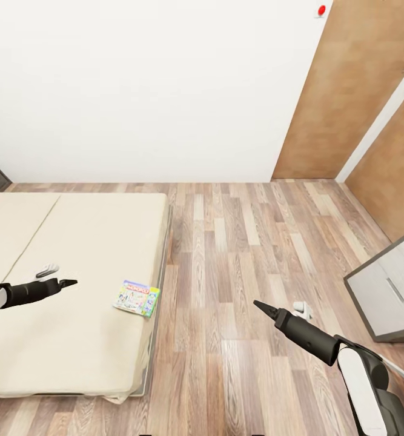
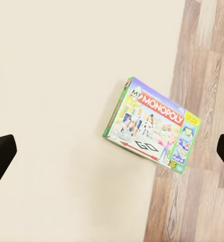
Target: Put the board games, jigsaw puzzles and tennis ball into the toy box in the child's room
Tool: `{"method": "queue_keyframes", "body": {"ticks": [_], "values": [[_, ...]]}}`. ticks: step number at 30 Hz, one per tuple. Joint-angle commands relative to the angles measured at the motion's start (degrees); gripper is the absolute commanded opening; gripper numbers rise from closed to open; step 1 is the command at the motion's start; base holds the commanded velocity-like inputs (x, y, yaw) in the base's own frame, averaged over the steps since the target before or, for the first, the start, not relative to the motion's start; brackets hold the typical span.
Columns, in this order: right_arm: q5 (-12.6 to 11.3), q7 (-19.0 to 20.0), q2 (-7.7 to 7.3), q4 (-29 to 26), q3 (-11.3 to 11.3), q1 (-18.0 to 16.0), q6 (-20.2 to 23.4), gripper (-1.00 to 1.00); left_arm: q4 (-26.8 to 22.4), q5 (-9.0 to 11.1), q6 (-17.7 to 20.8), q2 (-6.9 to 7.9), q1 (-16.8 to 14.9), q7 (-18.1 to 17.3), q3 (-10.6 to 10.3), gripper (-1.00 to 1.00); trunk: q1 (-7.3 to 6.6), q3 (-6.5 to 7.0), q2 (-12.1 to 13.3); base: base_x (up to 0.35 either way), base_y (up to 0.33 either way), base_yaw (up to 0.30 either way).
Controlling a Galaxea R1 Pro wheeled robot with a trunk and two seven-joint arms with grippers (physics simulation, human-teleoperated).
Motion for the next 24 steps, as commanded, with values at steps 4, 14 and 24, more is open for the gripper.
{"method": "queue_keyframes", "body": {"ticks": [4, 14, 24], "values": [[0.23, 0.34, -0.01, -0.02, -0.09, -0.04, 0.3, 1.0, -0.08, -0.51, 0.07, 0.06, 0.42, -0.24, 0.51, 1.0, 0.04, 0.29, -0.09, 0.0, 0.0, 0.0], [0.23, 0.34, 0.0, -0.02, -0.17, -0.05, 0.3, 1.0, -0.13, -0.47, 0.01, 0.02, 0.65, -0.26, 0.49, 1.0, 0.04, 1.22, -0.09, 0.0, 0.0, 0.0], [0.23, 0.34, 0.05, -0.02, -0.16, -0.06, 0.3, 1.0, -0.13, -0.51, -0.05, 0.01, 0.74, -0.26, 0.49, 1.0, 0.04, 2.16, -0.09, 0.0, 0.0, 0.0]]}}
